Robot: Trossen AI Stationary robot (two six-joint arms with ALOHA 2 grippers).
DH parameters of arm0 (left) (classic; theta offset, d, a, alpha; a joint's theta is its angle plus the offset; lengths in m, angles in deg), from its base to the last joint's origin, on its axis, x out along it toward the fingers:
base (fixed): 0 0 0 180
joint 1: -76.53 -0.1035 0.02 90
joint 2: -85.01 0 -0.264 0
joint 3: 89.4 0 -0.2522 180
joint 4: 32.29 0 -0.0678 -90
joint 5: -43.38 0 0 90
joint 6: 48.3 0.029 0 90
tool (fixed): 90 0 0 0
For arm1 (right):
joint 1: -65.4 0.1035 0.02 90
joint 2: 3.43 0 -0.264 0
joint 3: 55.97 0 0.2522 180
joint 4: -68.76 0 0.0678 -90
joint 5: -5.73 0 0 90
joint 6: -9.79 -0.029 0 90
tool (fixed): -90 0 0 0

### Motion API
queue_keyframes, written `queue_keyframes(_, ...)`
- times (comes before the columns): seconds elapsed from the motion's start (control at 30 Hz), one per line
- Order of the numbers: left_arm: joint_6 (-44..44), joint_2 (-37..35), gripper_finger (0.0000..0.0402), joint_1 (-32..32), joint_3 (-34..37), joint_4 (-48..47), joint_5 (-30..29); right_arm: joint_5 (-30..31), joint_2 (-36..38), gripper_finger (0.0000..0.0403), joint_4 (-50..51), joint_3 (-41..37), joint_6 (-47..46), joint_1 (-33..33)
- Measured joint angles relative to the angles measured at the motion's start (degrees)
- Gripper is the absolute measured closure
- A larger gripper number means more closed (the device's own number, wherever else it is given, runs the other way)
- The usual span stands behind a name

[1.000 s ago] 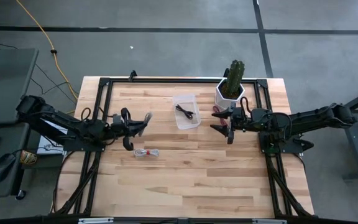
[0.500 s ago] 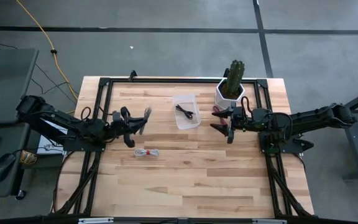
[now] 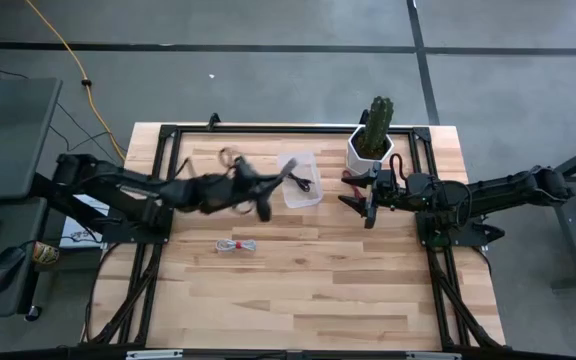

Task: Pick and place USB-C Cables
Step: Put the black white charger cable into the transparent bin

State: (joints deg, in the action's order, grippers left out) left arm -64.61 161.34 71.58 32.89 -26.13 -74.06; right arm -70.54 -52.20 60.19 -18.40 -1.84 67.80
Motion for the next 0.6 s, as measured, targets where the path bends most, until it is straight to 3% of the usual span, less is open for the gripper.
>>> queue_keyframes(0.2,-5.46,9.73,0.0401,-7.79,-10.84,-4.98,6.69,0.00,0.00,0.0142,0.07,0.00,0.08,0.01)
queue_keyframes(0.6,-17.44,25.86,0.0401,-10.46,-12.08,-1.00,7.42,0.00,0.00,0.0142,0.37,0.00,0.10,0.01)
